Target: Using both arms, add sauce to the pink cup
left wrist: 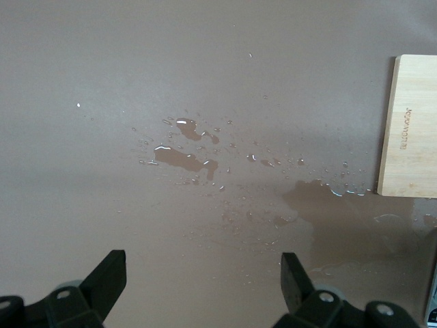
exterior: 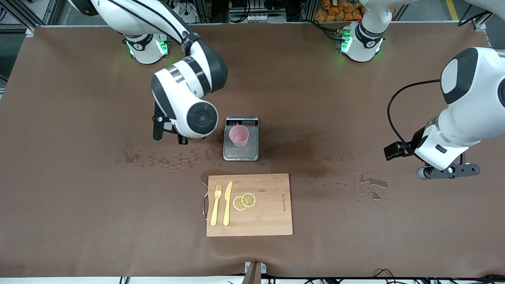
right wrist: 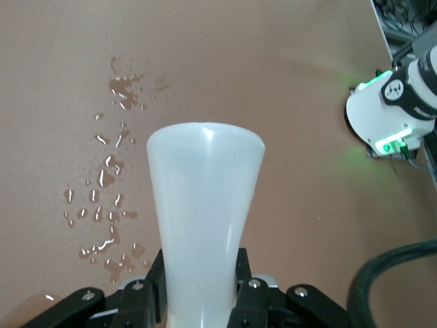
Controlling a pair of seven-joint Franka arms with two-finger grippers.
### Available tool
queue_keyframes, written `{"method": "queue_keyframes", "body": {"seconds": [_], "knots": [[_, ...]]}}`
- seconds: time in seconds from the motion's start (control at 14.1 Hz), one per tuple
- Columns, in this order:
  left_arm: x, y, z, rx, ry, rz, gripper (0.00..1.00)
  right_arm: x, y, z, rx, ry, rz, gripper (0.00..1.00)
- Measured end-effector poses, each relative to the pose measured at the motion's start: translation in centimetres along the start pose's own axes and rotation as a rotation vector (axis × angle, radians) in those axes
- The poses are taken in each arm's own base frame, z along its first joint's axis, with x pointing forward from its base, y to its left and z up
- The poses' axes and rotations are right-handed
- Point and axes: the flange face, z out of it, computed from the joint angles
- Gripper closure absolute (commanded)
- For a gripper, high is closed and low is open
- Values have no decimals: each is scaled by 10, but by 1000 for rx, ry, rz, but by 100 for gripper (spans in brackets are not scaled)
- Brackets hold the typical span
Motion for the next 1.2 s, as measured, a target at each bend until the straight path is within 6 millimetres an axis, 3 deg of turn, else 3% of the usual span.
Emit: {"method": "queue_keyframes", "body": {"seconds": [0.35, 0.57, 1.2], "knots": [[0, 0, 0, 0, 0, 0, 0, -9, 3, 6, 0, 49, -5, 61], [1, -3, 0, -3, -1, -6, 0, -11, -1, 13, -2, 73, -4, 69], [-1, -5, -8, -14, 9, -11, 0, -18, -5, 24, -10, 95, -7, 68]]}}
